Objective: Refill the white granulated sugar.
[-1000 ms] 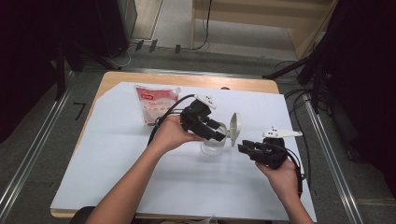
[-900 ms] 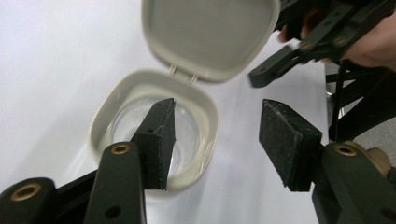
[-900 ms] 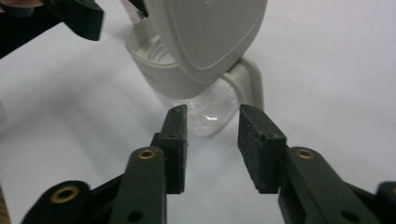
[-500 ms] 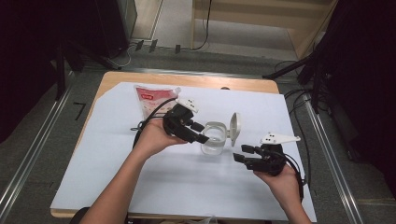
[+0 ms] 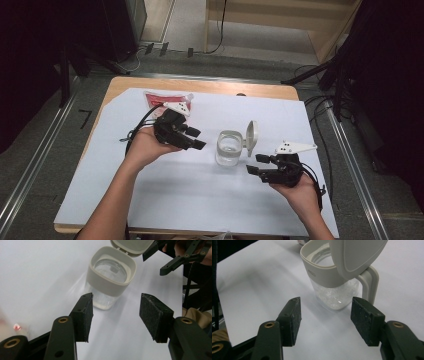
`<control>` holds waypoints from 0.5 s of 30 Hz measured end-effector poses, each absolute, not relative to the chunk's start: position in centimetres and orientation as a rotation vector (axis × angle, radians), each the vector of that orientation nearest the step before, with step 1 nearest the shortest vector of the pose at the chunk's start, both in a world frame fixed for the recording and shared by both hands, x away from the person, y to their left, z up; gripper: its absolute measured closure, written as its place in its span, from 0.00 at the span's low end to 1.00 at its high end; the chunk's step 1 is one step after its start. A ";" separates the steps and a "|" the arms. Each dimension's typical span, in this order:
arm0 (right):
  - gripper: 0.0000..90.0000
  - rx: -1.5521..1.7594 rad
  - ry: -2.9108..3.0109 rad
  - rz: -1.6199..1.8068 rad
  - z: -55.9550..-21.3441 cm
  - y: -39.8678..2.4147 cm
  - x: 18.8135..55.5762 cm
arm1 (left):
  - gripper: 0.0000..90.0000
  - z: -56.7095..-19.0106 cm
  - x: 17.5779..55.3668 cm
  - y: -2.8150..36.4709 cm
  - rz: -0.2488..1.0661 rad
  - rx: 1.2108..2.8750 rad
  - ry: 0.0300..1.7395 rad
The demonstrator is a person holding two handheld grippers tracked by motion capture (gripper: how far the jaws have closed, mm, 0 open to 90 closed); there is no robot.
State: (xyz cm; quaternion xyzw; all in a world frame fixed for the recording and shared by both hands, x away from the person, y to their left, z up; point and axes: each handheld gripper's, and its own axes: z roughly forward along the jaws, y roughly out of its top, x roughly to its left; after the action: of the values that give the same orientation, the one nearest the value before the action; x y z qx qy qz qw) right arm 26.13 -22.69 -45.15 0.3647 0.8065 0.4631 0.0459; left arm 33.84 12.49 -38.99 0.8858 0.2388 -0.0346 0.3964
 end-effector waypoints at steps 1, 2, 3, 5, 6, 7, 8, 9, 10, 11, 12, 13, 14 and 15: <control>0.47 1.110 2.463 1.410 -45.2 -22.7 26.2 | 0.50 -39.0 33.8 12.8 -0.084 2.241 0.609; 0.47 1.109 2.465 1.409 -45.2 -22.7 26.2 | 0.50 -39.0 33.7 13.2 -0.079 2.234 0.623; 0.47 1.108 2.472 1.409 -45.2 -22.7 26.2 | 0.50 -38.9 33.7 13.7 -0.072 2.229 0.631; 0.47 1.102 2.473 1.407 -45.2 -22.6 26.3 | 0.50 -38.7 33.6 14.5 -0.062 2.212 0.645; 0.47 1.102 2.474 1.411 -45.2 -22.6 26.4 | 0.50 -38.6 33.7 14.9 -0.063 2.208 0.652; 0.47 1.100 2.479 1.411 -45.2 -22.6 26.4 | 0.50 -38.5 33.6 15.2 -0.049 2.207 0.661; 0.48 1.095 2.482 1.410 -45.2 -22.6 26.5 | 0.50 -38.4 33.6 15.5 -0.046 2.204 0.666; 0.48 1.093 2.484 1.408 -45.2 -22.6 26.5 | 0.50 -38.4 33.6 15.8 -0.043 2.203 0.670; 0.48 1.088 2.485 1.409 -45.2 -22.5 26.5 | 0.50 -38.3 33.6 16.2 -0.034 2.202 0.682; 0.48 1.082 2.485 1.411 -45.2 -22.5 26.6 | 0.49 -38.3 33.5 16.5 -0.027 2.196 0.690; 0.48 1.080 2.487 1.413 -45.2 -22.4 26.6 | 0.49 -38.3 33.5 16.8 -0.031 2.193 0.694; 0.49 1.077 2.487 1.415 -45.2 -22.4 26.6 | 0.49 -38.4 33.5 17.1 -0.022 2.195 0.701; 0.49 1.065 2.493 1.407 -45.2 -22.3 26.6 | 0.49 -38.4 33.5 17.4 -0.024 2.196 0.706; 0.49 1.065 2.497 1.408 -45.2 -22.3 26.6 | 0.49 -38.4 33.5 17.7 -0.010 2.200 0.715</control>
State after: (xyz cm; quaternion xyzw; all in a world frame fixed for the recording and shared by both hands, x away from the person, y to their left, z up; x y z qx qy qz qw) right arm 26.59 -22.26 -45.24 0.3479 0.8159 0.4600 0.0416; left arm 33.50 17.67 -38.42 0.8707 0.2828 -0.0041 0.4024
